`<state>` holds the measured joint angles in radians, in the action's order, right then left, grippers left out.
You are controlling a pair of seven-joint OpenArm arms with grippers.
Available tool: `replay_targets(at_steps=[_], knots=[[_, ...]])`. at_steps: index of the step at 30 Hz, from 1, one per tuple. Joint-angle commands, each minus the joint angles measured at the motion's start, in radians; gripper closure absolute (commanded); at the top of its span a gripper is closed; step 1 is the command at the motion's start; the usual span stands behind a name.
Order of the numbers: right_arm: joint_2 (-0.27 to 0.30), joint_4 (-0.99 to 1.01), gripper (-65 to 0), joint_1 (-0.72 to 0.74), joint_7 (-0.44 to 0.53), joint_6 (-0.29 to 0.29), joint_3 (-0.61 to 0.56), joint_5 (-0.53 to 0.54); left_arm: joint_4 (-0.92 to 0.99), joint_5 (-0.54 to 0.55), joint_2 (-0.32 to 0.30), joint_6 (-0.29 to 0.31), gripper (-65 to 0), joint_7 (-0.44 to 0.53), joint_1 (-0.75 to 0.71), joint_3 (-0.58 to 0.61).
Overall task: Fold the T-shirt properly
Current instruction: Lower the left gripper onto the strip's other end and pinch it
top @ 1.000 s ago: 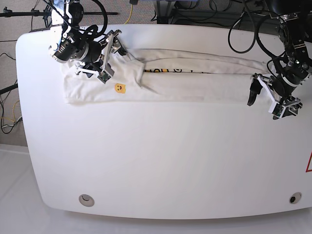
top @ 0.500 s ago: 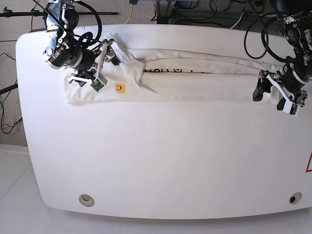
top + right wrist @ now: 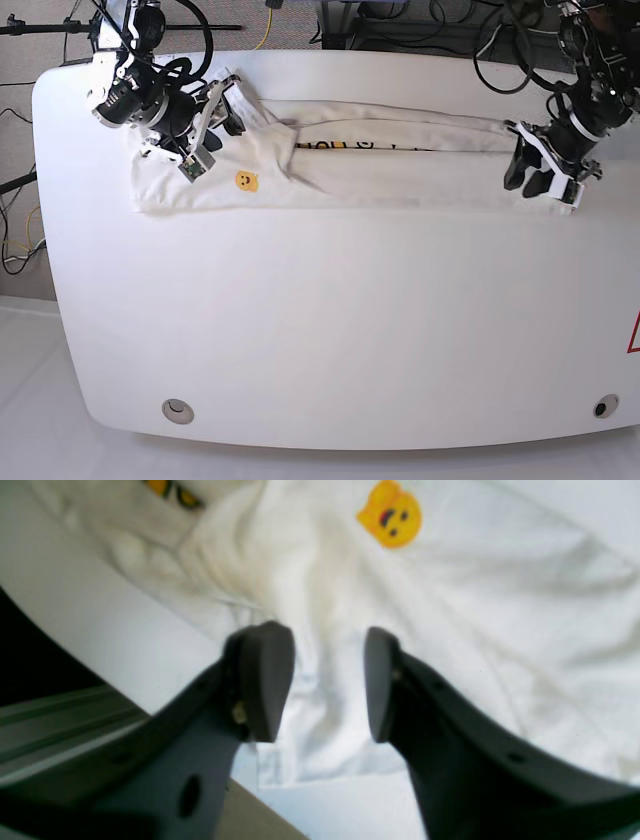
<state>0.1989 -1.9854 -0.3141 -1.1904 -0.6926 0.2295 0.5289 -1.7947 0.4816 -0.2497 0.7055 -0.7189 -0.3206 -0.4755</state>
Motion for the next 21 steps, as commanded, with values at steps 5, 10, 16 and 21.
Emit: replay_targets(at_steps=[5, 10, 16, 21], knots=[[-0.041, -0.006, -4.1, 0.016, 0.096, -0.006, -0.015, -0.03, 0.0, 0.028, 0.028, -0.007, 0.0, 0.024, 0.026, -0.016], [-0.066, 0.0, -5.7, 0.02, 0.141, -0.006, -0.022, -0.069, 0.009, 0.037, 0.038, -0.007, 0.0, -0.012, 0.037, -0.028], [-0.081, 0.017, -6.2, 0.027, 0.156, -0.006, -0.012, -0.081, 0.013, 0.034, 0.062, -0.007, 0.0, -0.071, 0.041, -0.032], [-0.076, 0.033, -5.6, 0.035, 0.16, -0.006, -0.014, -0.083, 0.032, 0.035, 0.067, -0.007, 0.0, -0.088, 0.045, -0.038]])
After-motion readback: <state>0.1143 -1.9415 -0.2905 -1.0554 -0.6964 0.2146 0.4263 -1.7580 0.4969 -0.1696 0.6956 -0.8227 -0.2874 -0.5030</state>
